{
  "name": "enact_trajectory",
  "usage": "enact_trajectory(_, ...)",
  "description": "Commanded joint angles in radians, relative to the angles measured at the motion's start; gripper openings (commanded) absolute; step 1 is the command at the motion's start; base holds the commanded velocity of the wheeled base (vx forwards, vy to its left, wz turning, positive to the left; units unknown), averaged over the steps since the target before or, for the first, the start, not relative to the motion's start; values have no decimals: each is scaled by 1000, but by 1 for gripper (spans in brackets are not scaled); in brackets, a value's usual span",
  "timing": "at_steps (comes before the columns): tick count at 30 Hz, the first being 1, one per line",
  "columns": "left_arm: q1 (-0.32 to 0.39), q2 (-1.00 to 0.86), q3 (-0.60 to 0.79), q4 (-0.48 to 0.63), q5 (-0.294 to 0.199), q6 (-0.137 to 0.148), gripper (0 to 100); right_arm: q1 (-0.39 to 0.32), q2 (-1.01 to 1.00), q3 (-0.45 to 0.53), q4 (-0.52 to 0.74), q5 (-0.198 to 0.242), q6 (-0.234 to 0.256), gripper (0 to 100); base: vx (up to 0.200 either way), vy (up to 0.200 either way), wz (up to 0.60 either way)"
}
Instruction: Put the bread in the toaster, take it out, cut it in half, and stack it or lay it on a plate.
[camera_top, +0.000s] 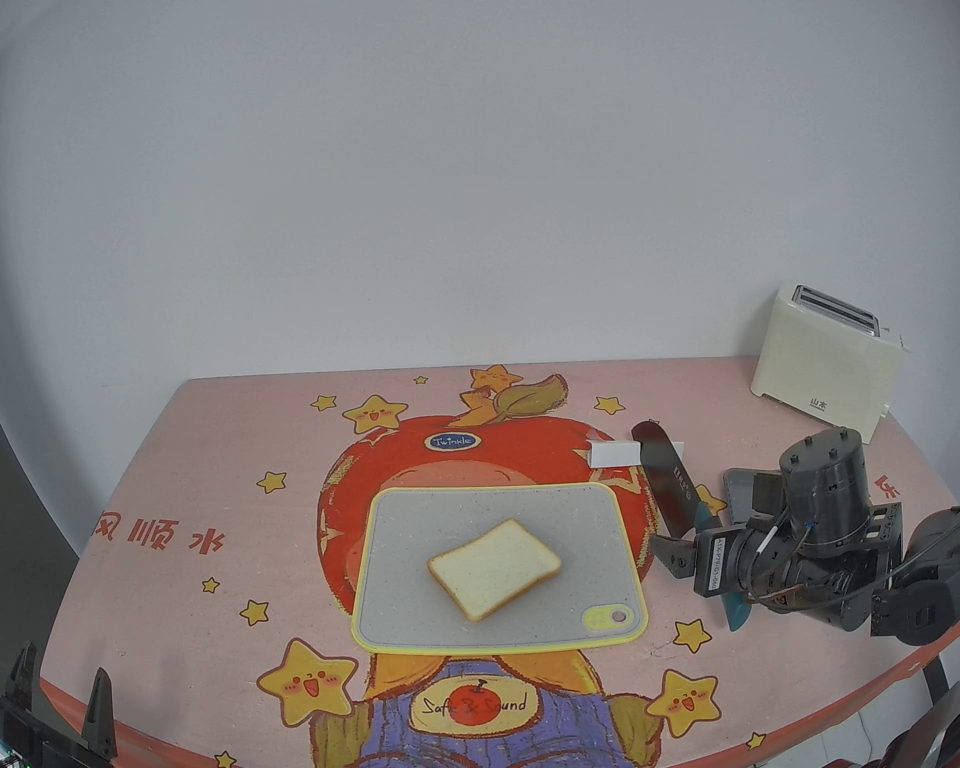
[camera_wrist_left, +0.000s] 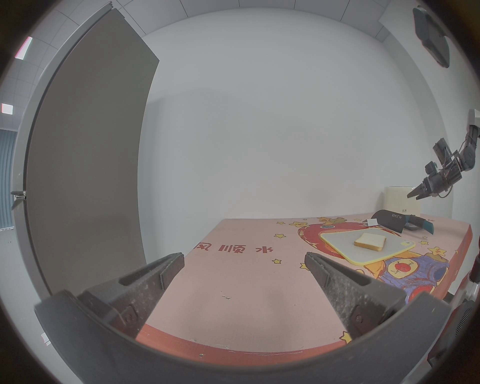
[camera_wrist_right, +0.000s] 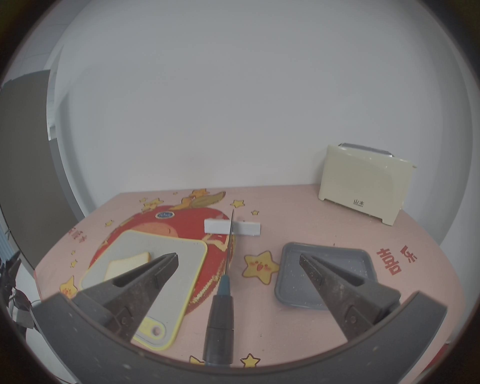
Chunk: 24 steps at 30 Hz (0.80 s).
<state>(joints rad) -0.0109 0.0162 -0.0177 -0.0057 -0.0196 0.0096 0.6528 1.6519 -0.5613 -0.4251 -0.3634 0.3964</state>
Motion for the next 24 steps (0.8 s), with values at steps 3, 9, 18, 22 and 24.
enact_trajectory(3,0,-16,18,0,0,0,100,1,23,3,0,0,1,100,0,0,0)
enact_trajectory(9,0,-16,18,0,0,0,100,-1,14,8,-1,-2,1,100,0,0,0)
enact_trajectory(18,0,-16,18,0,0,0,100,1,20,8,-1,0,1,100,0,0,0)
enact_trajectory(22,0,-16,18,0,0,1,100,1,20,4,-3,0,1,100,0,0,0)
enact_trajectory(24,0,-16,18,0,0,0,100,1,19,0,-3,0,1,100,0,0,0)
